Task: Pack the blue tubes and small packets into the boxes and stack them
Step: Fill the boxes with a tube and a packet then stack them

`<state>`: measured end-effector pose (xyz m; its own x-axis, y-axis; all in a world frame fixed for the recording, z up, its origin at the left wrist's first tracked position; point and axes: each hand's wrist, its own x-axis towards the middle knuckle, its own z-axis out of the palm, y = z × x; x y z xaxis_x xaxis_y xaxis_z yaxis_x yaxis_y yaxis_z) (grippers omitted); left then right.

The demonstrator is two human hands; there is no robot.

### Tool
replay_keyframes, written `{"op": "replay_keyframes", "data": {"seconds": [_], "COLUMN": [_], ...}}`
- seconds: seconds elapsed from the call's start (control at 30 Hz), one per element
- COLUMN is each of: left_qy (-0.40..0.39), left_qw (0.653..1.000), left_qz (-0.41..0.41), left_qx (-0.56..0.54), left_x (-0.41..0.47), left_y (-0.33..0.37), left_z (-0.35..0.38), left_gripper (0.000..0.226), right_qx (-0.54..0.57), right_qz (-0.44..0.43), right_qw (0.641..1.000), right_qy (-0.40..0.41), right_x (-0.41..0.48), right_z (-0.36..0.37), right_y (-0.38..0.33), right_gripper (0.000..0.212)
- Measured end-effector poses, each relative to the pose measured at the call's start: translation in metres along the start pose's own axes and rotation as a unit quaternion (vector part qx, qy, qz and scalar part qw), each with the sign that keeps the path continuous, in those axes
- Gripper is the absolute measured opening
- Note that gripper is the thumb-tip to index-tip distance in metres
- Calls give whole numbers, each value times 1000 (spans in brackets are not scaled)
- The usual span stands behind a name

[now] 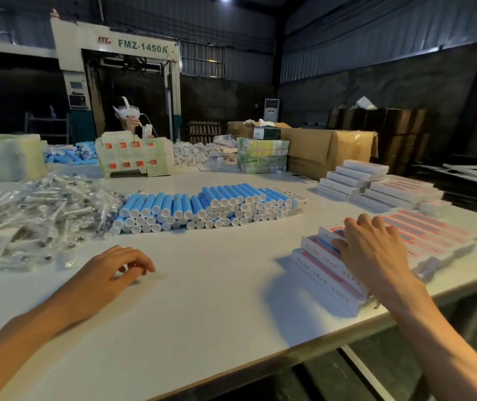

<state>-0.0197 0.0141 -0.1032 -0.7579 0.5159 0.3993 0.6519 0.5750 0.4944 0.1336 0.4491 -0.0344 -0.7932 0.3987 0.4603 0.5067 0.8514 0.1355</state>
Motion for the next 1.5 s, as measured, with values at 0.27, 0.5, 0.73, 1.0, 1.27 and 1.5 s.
{"op": "replay_keyframes", "data": {"seconds": [0.27, 0.5, 0.73, 1.0, 1.27, 1.5], "left_qy": [-14, -37, -46, 106, -13, 42], "left_qw": [998, 994, 989, 787, 663, 846], "left_qz": [-49, -90, -128, -376, -536, -496], "left_qx": [22, 48, 54, 477, 523, 191], "left_x": [10, 13, -2, -46, -90, -76], "left_y": [5, 7, 4, -48, -81, -51], "left_z": [-1, -4, -29, -114, -159, -184], "left_gripper": [27, 25, 23, 50, 48, 27], "right_qx": [233, 456, 530, 506, 518, 520], "right_qz": [-154, -249, -262, -333, -353, -348], "right_qw": [955, 855, 804, 794, 777, 778], "right_qy": [101, 14, -56, -45, -60, -60], "right_x": [19, 18, -2, -3, -3, -5], "right_z": [-29, -26, 16, 31, 28, 22], "right_y": [-125, -268, -330, -334, -328, -329], "right_gripper": [26, 29, 36, 33, 34, 35]}}
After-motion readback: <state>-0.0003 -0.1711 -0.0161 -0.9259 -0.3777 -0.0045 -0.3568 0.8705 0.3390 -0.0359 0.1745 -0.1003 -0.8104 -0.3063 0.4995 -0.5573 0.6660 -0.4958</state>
